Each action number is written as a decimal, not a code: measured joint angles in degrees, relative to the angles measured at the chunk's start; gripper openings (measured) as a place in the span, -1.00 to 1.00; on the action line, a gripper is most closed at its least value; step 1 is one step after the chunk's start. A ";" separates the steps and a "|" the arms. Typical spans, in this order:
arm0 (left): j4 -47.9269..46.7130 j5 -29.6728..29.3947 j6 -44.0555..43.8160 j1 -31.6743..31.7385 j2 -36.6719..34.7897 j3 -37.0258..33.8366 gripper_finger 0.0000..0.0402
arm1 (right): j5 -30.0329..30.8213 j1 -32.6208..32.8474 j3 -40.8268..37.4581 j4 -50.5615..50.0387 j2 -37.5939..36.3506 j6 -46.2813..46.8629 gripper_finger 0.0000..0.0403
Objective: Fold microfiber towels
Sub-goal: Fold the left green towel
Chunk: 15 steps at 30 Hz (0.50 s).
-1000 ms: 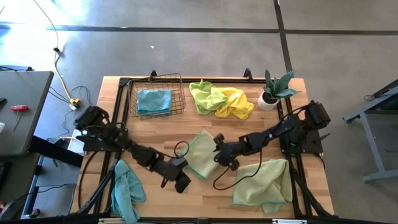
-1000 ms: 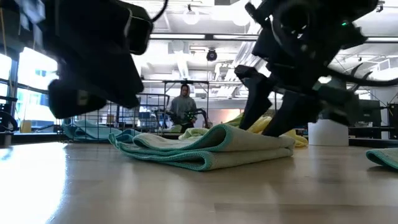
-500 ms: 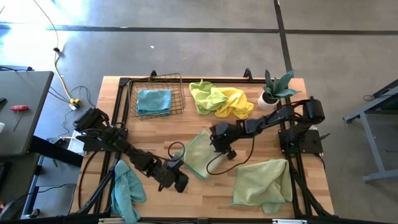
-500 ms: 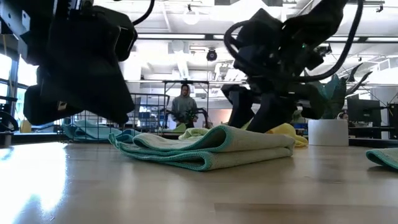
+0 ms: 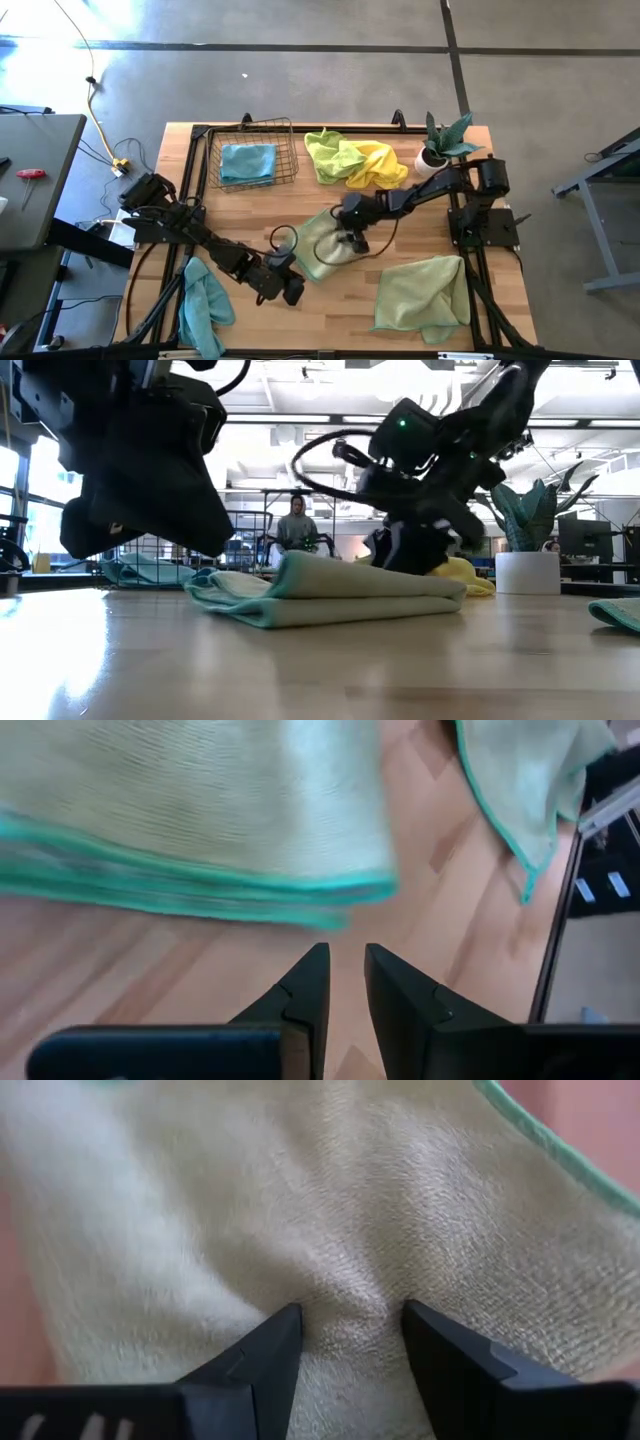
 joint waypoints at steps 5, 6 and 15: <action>-0.47 -4.94 0.19 0.67 0.00 0.00 -0.68 | 0.49 -0.80 -0.02 -1.05 -0.02 20.12 -0.14; -0.45 -5.62 0.38 0.95 0.00 0.00 -0.66 | 0.45 -0.83 -0.02 -1.00 -0.02 22.22 -0.14; -1.49 -3.95 -8.63 4.69 1.53 0.02 -0.47 | 0.13 -0.87 -0.74 -5.39 -8.58 13.96 -0.14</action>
